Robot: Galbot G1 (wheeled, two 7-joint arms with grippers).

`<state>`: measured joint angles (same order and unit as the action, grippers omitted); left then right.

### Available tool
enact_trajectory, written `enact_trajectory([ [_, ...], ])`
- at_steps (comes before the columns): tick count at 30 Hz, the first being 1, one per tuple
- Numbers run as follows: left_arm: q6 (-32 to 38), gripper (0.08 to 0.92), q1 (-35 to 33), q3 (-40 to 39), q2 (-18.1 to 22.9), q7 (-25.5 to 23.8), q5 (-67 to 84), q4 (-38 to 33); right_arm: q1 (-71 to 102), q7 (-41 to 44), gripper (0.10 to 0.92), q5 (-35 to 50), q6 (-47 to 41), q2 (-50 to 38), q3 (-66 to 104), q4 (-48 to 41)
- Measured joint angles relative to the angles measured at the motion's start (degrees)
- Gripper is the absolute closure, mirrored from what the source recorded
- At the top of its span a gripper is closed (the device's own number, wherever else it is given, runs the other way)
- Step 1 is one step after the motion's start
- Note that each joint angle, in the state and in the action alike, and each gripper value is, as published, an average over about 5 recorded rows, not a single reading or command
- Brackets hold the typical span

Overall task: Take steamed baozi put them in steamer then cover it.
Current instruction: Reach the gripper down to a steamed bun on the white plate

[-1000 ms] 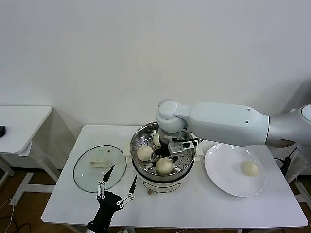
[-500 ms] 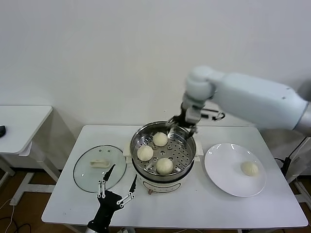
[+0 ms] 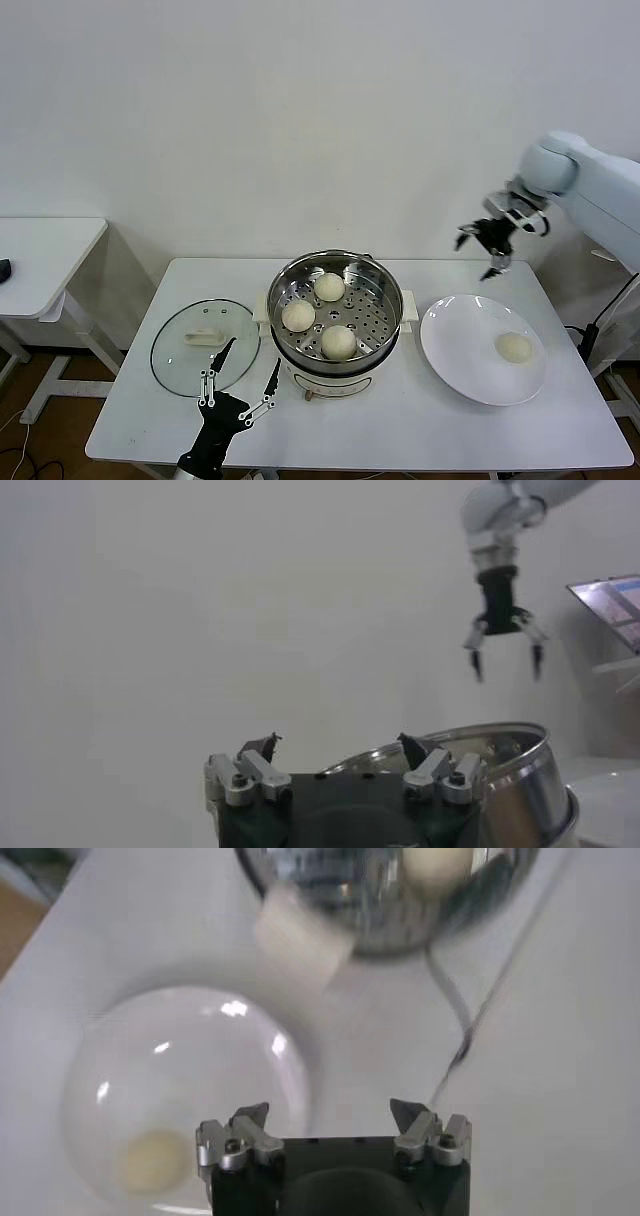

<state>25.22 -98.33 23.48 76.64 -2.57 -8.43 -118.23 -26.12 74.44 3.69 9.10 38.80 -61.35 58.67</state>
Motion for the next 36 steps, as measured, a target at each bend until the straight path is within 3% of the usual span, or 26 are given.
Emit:
enact_trajectory([
  [17, -0.1, 0.177, -0.5, 0.3, 0.5, 0.0, -0.2, 0.0, 18.7, -4.3, 0.203, -4.8, -3.1, -3.3, 11.4, -8.8],
  [36, 0.1, 0.177, -0.7, 0.6, 0.9, 0.0, -0.3, 0.6, 24.5, -6.1, 0.203, -4.4, -4.4, -0.2, 14.1, -13.4],
])
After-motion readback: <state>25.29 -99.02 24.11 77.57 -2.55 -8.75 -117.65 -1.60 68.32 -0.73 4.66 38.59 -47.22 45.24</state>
